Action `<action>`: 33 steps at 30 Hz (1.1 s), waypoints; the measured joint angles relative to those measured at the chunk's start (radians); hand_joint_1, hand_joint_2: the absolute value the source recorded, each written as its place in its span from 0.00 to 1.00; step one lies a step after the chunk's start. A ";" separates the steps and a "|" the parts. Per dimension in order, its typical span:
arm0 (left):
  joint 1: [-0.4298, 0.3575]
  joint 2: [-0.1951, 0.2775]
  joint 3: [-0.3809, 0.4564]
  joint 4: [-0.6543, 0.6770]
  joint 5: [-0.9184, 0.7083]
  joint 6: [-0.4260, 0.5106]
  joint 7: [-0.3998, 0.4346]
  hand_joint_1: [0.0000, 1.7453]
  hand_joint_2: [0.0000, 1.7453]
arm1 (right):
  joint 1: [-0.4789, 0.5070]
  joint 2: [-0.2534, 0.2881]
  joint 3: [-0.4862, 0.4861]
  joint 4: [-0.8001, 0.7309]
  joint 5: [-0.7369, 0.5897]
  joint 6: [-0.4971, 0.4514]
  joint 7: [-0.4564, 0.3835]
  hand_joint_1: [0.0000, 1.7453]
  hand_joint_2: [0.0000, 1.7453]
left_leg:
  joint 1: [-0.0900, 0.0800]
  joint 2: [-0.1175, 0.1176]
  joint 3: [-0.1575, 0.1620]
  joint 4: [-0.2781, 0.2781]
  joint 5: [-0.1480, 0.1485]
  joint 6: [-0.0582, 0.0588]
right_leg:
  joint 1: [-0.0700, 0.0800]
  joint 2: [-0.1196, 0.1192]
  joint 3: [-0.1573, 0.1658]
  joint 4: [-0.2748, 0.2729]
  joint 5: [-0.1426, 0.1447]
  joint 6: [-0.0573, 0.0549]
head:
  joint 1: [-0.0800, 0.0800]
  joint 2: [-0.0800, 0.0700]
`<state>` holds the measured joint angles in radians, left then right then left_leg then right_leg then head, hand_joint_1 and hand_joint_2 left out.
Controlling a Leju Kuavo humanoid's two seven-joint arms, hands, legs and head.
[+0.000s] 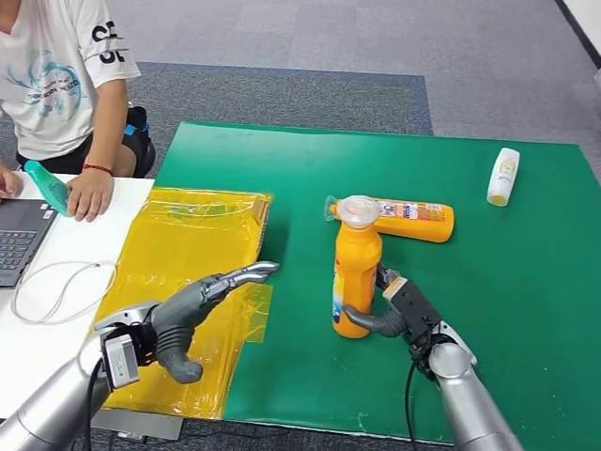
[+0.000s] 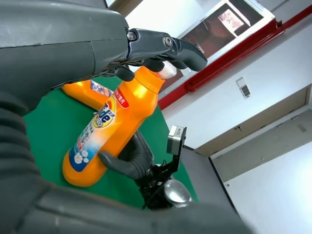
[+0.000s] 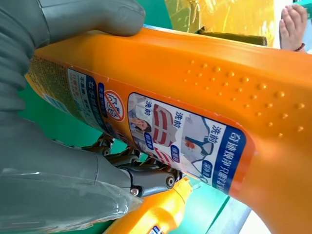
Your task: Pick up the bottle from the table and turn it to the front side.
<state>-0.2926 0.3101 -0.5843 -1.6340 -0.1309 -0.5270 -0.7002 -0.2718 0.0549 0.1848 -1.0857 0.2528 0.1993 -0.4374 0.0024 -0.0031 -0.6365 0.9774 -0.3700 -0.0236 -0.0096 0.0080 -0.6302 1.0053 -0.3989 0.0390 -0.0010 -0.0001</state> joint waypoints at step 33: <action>0.066 0.000 0.050 0.001 0.022 -0.012 0.007 0.00 0.00 | 0.077 -0.003 -0.034 -0.172 -0.029 0.031 -0.062 1.00 1.00 | 0.000 0.000 0.000 0.000 0.000 0.000 | 0.000 0.000 0.000 0.000 0.000 0.000 | 0.000 0.000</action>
<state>-0.2262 0.3098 -0.5344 -1.6331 -0.1089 -0.5390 -0.6928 -0.1950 0.0519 0.1507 -1.2578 0.2239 0.2308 -0.4993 0.0024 -0.0031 -0.6366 0.9774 -0.3701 -0.0238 -0.0096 0.0081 -0.6304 1.0053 -0.3992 0.0388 -0.0011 -0.0002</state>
